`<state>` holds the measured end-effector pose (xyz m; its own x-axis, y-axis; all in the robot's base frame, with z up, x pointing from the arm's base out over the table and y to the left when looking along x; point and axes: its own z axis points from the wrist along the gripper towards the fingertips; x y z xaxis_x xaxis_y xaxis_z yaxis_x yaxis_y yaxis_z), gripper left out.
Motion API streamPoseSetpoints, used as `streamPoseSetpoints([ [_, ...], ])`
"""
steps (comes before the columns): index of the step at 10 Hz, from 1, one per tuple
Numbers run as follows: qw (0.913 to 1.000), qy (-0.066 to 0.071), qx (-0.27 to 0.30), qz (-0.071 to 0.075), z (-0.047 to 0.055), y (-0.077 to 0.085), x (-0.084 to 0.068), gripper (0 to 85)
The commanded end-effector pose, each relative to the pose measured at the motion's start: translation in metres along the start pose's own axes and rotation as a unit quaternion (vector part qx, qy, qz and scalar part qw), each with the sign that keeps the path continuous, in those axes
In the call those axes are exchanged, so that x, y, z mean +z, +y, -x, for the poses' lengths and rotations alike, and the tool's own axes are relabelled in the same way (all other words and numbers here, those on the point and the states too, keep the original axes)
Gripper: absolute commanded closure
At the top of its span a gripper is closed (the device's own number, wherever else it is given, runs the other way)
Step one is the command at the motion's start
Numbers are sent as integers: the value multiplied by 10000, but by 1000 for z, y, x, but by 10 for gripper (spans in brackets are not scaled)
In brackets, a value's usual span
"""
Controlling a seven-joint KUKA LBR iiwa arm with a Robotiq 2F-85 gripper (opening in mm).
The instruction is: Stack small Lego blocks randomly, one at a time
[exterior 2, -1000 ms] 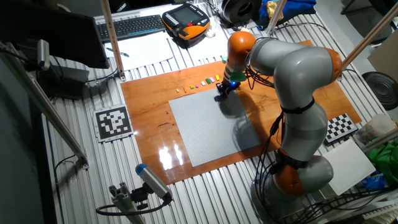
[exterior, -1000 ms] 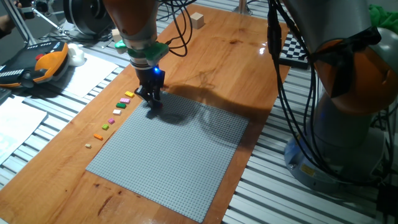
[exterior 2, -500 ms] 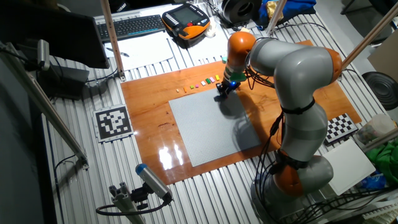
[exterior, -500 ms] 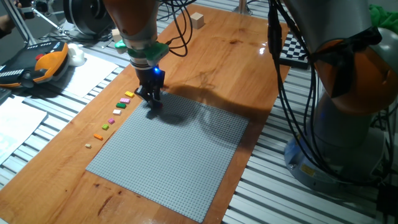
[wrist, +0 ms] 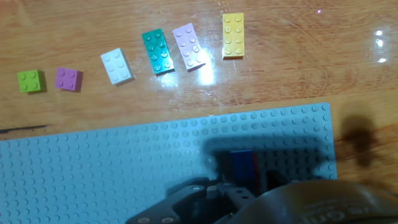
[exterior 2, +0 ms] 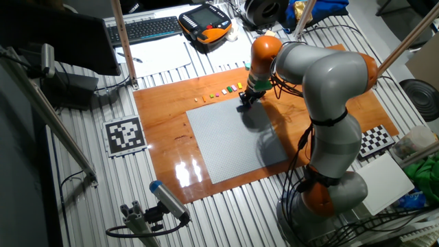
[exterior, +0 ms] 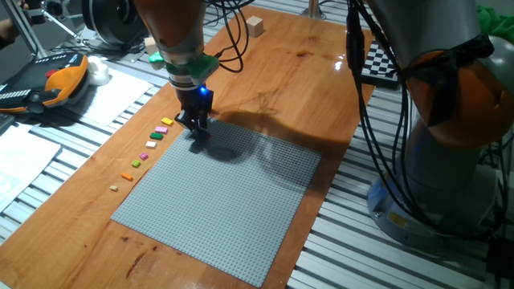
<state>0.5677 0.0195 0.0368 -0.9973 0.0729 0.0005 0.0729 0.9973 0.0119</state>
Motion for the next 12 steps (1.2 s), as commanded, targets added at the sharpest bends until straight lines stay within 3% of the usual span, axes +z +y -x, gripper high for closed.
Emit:
streamPoseSetpoints([
  [1, 10000, 8, 0, 9, 0, 0, 0, 510],
  [2, 10000, 9, 8, 24, -1, 1, -1, 510],
  [3, 10000, 19, 8, 47, 0, 1, 0, 680],
  [6, 10000, 35, -38, 68, -1, 1, 0, 680],
  [7, 9999, 36, -61, 76, -1, 2, 0, 850],
  [12, 9999, -11, -107, 64, -4, 3, -7, 850],
])
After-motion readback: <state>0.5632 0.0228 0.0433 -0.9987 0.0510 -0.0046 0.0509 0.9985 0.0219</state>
